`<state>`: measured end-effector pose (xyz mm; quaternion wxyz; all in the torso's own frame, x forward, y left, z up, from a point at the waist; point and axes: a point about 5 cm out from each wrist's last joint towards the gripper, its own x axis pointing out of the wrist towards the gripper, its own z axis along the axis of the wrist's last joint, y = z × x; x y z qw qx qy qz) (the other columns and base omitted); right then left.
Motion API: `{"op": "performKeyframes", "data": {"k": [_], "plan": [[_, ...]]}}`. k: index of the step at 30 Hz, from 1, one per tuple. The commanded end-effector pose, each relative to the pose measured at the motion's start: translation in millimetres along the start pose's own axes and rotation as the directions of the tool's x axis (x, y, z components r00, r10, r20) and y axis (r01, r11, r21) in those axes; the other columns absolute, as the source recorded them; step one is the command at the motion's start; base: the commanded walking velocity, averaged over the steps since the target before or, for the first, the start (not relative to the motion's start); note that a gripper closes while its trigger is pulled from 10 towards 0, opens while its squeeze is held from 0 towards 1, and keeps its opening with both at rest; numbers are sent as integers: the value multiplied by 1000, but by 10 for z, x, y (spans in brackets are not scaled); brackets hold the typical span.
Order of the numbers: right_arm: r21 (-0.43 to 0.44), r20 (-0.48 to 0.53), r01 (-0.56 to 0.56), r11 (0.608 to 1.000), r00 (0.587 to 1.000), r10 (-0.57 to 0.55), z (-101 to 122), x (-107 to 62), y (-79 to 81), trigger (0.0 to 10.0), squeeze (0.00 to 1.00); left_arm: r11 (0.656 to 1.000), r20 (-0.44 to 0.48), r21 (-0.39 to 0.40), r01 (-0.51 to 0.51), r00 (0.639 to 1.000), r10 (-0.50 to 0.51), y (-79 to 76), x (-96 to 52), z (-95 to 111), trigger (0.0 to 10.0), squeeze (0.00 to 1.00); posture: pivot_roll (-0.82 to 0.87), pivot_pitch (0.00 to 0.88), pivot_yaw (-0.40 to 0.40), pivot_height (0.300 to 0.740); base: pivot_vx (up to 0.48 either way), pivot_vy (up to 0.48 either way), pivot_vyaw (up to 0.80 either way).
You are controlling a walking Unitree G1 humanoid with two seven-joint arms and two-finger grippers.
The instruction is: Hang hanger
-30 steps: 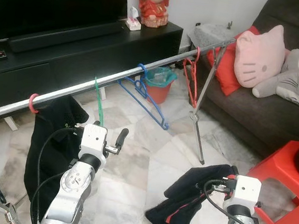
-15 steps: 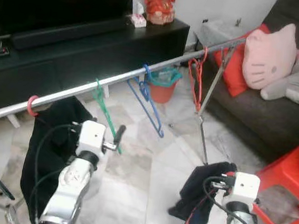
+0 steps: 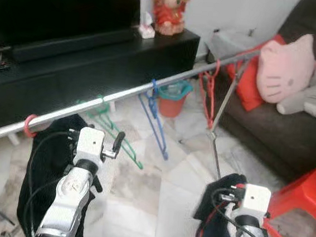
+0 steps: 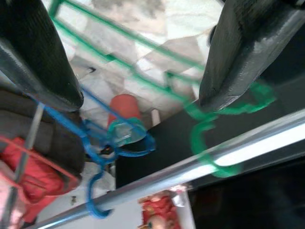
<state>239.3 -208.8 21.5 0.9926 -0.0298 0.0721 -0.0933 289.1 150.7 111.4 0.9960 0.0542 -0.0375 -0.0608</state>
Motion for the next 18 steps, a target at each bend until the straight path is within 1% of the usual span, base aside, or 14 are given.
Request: {"op": "performKeyframes", "data": {"k": [1,10,14,18], "plan": [[0,29,19,1000,999,-19,57,22,-67,10000,0,1000,2,-4,12,1000,-12,-51,20,24,10000,0,-92,0,4,740,304,0,0],[3,27,17,1000,999,-17,56,26,-59,10000,0,1000,-10,-9,2,1000,-2,-53,24,20,10000,0,-93,0,2,740,297,0,0],[2,26,15,1000,1000,-16,53,21,-60,10000,0,1000,-14,-23,16,1000,-17,-76,7,33,10000,0,-93,0,2,740,0,0,0],[2,23,15,1000,1000,-15,46,16,-66,10000,0,999,-51,-18,32,998,-33,-107,-55,5,10000,0,-92,0,0,740,0,0,0]]}}
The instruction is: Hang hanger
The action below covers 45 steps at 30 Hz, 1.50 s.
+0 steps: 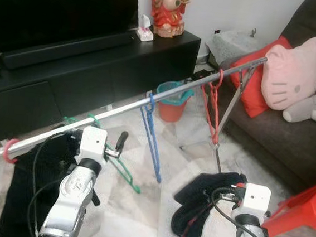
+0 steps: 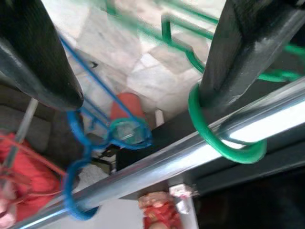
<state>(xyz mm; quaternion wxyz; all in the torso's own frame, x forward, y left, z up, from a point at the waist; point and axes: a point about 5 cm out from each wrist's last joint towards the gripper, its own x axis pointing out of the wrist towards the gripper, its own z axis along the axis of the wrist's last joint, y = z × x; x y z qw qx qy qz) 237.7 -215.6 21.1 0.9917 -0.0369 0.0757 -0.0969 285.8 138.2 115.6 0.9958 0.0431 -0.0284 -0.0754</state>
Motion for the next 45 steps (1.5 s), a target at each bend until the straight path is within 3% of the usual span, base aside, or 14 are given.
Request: {"op": "performKeyframes", "data": {"k": [1,8,11,16,22,33,40,45], "plan": [[16,29,7,1000,1000,-8,54,15,0,10000,0,1000,-64,14,-4,998,4,16,-57,-68,10000,0,-90,0,-1,740,0,0,0],[15,26,2,1000,1000,-3,51,17,9,10000,0,992,-207,82,-92,972,107,87,-11,-144,10000,0,-88,0,-5,740,0,0,0],[15,27,2,1000,1000,-2,56,20,8,10000,0,980,-273,107,-168,943,192,166,24,-155,10000,0,-93,0,-4,740,0,0,0],[15,26,3,1000,1000,-3,54,20,4,10000,0,981,-280,100,-164,942,186,164,43,-133,10000,0,-93,0,-5,740,0,0,0],[17,23,1,1000,1000,-2,48,16,10,10000,0,993,-278,-38,-116,955,101,94,138,-19,10000,0,-95,0,-4,740,0,0,0],[17,20,3,1000,1000,-3,40,9,9,10000,0,989,-199,55,-135,970,143,195,225,201,10000,0,-93,0,-4,740,0,0,0],[15,19,-2,1000,1000,2,41,13,13,10000,0,998,-230,55,-18,973,30,35,213,206,10000,0,-92,0,-8,740,0,0,0],[16,17,-3,1000,1000,2,40,14,11,10000,0,998,-244,59,-14,969,28,-4,233,207,10000,0,-92,0,-9,740,0,0,0]]}}
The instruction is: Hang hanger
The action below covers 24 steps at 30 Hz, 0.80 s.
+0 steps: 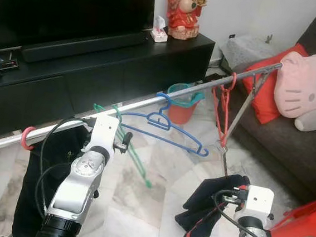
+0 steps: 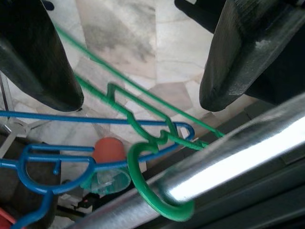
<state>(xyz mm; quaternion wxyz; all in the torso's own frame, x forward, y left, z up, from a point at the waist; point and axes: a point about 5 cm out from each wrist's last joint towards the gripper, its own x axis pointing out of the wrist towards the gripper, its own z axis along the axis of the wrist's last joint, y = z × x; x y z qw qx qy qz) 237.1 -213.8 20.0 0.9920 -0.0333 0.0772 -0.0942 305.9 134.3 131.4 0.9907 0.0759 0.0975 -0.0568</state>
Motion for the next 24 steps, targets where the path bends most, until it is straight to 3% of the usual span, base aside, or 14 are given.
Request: {"op": "performKeyframes", "data": {"k": [1,6,10,14,24], "plan": [[9,21,3,1000,1000,-3,50,23,-6,10000,0,1000,10,9,1,1000,-1,-7,5,63,10000,0,-92,0,-9,740,0,0,0],[10,20,0,1000,1000,0,49,27,-1,10000,0,1000,-61,4,-26,998,26,-61,25,-2,10000,0,-94,0,-8,740,0,0,0],[11,20,-3,1000,1000,3,52,31,12,10000,0,999,-138,-31,-10,990,5,-193,19,-97,10000,0,-96,0,-7,740,0,0,0],[14,19,-2,1000,1000,2,52,31,15,10000,0,997,-123,-80,-1,992,-9,-247,24,-44,10000,0,-97,0,-6,740,0,0,0],[15,18,-6,1000,1000,6,50,30,18,10000,0,988,-80,-147,-44,996,32,-180,36,85,10000,0,-94,0,-8,740,0,0,0]]}}
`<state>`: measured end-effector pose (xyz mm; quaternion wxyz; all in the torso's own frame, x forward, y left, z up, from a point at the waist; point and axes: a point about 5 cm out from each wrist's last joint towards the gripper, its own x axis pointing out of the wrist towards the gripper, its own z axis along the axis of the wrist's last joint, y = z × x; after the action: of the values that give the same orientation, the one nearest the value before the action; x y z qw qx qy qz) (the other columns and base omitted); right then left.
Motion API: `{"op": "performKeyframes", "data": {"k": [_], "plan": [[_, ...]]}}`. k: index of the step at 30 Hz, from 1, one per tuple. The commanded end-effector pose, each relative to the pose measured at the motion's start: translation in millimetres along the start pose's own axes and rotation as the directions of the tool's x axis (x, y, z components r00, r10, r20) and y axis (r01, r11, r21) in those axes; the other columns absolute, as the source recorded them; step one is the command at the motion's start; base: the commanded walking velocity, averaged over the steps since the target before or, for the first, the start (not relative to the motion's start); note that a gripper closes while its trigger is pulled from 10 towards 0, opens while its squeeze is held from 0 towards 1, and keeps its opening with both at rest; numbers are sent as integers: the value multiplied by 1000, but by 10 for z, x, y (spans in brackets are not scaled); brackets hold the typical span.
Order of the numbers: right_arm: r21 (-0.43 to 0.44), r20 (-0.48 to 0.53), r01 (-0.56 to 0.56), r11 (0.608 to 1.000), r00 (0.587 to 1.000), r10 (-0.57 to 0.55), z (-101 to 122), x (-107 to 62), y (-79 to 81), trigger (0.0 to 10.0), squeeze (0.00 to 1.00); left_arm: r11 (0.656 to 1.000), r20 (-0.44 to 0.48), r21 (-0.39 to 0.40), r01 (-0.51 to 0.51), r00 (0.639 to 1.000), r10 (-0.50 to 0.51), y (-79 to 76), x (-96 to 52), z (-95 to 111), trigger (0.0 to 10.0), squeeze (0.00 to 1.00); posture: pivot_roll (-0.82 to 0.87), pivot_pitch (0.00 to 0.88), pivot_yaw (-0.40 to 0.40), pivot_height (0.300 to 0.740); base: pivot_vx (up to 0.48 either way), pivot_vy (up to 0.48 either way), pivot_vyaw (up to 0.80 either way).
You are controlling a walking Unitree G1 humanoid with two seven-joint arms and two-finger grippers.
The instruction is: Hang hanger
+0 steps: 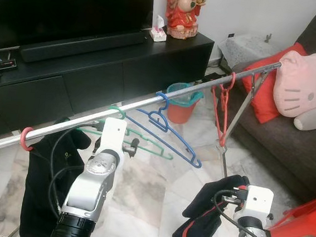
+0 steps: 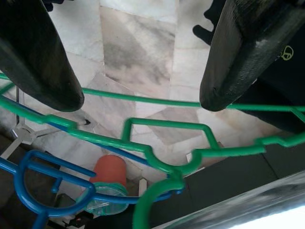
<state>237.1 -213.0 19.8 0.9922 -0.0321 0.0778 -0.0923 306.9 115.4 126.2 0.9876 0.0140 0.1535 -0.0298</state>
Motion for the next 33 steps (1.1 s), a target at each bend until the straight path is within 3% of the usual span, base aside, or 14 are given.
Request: {"op": "performKeyframes", "data": {"k": [1,17,27,33], "plan": [[13,19,-2,1000,1000,2,52,30,11,10000,0,1000,33,-19,-5,999,5,-1,-14,109,10000,0,-93,0,-9,740,0,0,0],[13,18,-8,1000,1000,8,49,28,19,10000,0,989,15,-149,10,1000,-8,-66,-1,131,10000,0,-97,0,-11,740,0,0,0],[14,20,-13,1000,1000,12,55,33,34,10000,0,988,29,-137,-66,997,70,-39,83,112,10000,0,-100,0,-11,740,0,0,0],[16,20,-11,1000,1000,10,56,34,41,10000,0,996,20,-65,-67,997,69,-50,198,33,10000,0,-105,0,-9,740,0,0,0]]}}
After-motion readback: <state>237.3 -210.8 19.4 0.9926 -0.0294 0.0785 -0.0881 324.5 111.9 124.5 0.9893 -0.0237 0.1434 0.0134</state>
